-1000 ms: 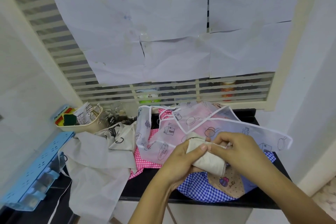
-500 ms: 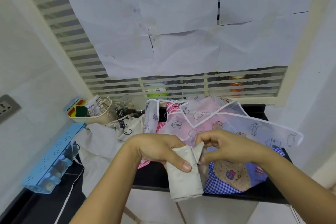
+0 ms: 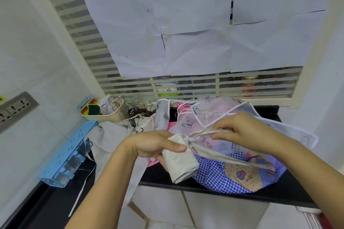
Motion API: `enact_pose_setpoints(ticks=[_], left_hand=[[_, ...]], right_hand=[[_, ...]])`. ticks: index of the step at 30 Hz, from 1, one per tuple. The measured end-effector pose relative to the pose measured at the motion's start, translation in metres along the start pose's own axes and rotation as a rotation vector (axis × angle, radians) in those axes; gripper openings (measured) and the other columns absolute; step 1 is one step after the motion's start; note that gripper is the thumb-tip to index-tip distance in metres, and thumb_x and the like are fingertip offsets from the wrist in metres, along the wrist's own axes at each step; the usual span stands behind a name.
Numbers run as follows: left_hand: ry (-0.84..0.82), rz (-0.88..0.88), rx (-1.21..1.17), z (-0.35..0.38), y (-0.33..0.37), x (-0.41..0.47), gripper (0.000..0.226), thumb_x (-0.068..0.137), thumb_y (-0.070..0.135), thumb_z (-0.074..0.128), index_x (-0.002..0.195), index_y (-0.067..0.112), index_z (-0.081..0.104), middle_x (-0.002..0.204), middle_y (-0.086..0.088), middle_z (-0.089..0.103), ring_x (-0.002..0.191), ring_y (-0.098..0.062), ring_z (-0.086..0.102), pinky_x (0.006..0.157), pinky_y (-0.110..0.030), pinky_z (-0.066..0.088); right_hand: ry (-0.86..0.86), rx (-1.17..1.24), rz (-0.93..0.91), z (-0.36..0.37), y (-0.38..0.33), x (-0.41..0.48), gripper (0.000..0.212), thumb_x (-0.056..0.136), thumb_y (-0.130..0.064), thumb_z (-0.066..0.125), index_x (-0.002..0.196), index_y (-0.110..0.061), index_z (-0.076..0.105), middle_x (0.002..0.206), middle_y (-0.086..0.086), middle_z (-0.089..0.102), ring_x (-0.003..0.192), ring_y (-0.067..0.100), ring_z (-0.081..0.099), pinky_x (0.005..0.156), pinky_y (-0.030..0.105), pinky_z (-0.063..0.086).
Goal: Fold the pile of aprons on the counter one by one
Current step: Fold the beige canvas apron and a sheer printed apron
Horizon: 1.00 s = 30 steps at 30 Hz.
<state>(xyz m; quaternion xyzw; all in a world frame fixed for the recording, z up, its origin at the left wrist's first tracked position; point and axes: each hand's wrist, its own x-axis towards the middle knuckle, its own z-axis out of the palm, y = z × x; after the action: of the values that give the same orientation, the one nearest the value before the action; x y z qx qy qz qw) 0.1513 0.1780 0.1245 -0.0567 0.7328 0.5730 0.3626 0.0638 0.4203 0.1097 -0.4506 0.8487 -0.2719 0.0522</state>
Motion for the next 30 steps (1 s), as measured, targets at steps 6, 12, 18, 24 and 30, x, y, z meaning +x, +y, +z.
enact_pose_setpoints(ticks=[6, 12, 18, 24, 30], left_hand=[[0.421, 0.069, -0.350, 0.001, -0.016, 0.024, 0.020, 0.095, 0.018, 0.055, 0.102, 0.001, 0.060, 0.084, -0.010, 0.072, 0.078, -0.021, 0.071, 0.066, -0.033, 0.061], [0.581, 0.262, -0.833, 0.025, -0.014, 0.041, 0.021, 0.097, 0.014, 0.050, 0.098, -0.003, 0.063, 0.090, -0.022, 0.071, 0.079, -0.028, 0.071, 0.063, -0.034, 0.061], [0.630, 0.429, -1.008, 0.039, -0.006, 0.045, 0.028, 0.099, 0.017, 0.040, 0.096, -0.003, 0.060, 0.075, -0.017, 0.071, 0.065, -0.023, 0.071, 0.052, -0.028, 0.058], [0.682, 0.549, -1.013, 0.034, 0.009, 0.038, 0.026, 0.099, 0.017, 0.039, 0.099, -0.001, 0.058, 0.077, -0.018, 0.071, 0.069, -0.028, 0.071, 0.054, -0.033, 0.059], [0.725, 0.543, -1.126, 0.033, 0.005, 0.039, 0.029, 0.101, 0.018, 0.036, 0.106, 0.000, 0.058, 0.099, -0.025, 0.069, 0.092, -0.034, 0.069, 0.064, -0.034, 0.061]], right_hand=[[0.017, -0.329, -0.081, 0.024, -0.028, -0.005, 0.038, 0.100, -0.035, 0.041, 0.137, -0.042, 0.044, 0.097, -0.001, 0.069, 0.084, 0.017, 0.061, 0.075, 0.032, 0.048], [0.262, -0.517, -0.149, 0.078, -0.027, 0.004, 0.085, 0.032, -0.015, 0.091, 0.112, -0.027, 0.070, 0.062, -0.011, 0.057, 0.036, 0.011, 0.049, 0.032, 0.021, 0.024], [0.300, -0.373, -0.237, 0.086, -0.033, 0.008, 0.067, 0.060, -0.006, 0.073, 0.124, -0.024, 0.063, 0.077, -0.007, 0.067, 0.047, 0.017, 0.057, 0.035, 0.025, 0.041], [0.293, -0.163, -0.176, 0.068, -0.046, 0.010, 0.034, 0.091, -0.034, 0.040, 0.119, -0.029, 0.058, 0.085, -0.015, 0.059, 0.063, 0.009, 0.057, 0.051, 0.027, 0.047], [0.396, -0.087, -0.084, 0.059, -0.044, 0.011, 0.064, 0.097, -0.030, 0.048, 0.149, -0.039, 0.012, 0.076, -0.012, 0.064, 0.062, 0.016, 0.061, 0.056, 0.030, 0.047]])
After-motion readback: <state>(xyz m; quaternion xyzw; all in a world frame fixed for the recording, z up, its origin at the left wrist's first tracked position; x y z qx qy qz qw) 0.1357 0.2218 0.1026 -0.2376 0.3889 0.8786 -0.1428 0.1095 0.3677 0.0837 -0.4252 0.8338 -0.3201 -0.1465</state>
